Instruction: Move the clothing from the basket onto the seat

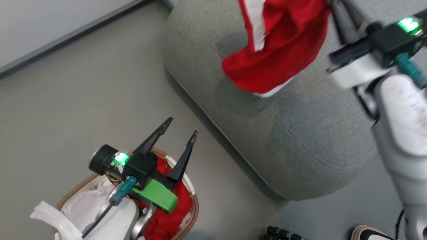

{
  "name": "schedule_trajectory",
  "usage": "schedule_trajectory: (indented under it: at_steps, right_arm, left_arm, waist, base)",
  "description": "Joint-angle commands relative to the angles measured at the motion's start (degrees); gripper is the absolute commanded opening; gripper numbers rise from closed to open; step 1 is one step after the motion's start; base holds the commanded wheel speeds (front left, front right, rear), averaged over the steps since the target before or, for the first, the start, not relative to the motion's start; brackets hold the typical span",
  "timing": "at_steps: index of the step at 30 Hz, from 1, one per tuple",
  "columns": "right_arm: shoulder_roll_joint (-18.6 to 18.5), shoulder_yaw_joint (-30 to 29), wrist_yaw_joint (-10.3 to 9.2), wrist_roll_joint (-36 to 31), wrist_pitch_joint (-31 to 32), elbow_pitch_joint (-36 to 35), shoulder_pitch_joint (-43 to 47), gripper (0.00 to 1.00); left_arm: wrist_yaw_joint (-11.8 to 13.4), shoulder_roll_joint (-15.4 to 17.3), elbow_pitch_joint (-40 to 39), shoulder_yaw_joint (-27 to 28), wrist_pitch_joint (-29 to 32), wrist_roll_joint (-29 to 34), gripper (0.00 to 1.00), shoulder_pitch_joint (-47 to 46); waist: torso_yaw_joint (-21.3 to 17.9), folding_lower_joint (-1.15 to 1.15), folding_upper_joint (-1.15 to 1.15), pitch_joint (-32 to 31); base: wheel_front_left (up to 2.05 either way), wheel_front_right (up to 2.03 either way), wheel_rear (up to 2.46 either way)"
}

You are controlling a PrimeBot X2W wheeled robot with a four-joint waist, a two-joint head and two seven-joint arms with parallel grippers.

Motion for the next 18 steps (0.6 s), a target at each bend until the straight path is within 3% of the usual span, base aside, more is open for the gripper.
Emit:
schedule_trajectory:
  at_steps: [1, 11, 18]
  right_arm:
    - [-1.07, -1.76, -0.07, -1.20, -0.12, 1.24, -2.66, 0.00]
    - [-7.34, -16.03, -0.07, -8.09, -0.09, 14.50, -16.39, 0.00]
    - [-5.59, -26.16, -0.06, -12.08, -0.08, 22.57, -15.68, 0.00]
  left_arm:
    - [-0.19, 1.45, -0.34, -0.06, -0.02, -0.23, 1.00, -1.34]
    - [-0.19, 4.81, -2.18, -1.46, -0.02, -1.09, 1.00, -5.32]
    - [-0.19, 4.95, -2.09, -0.64, -0.02, -1.29, 1.00, -5.81]
  waist:
    - [3.10, 0.00, 0.00, 6.15]
    - [9.56, 0.00, 0.00, 13.61]
    - [12.48, 0.00, 0.00, 15.68]
  base:
    - [0.00, 0.00, 0.00]
    - [0.00, 0.00, 0.00]
    - [0.00, 0.00, 0.00]
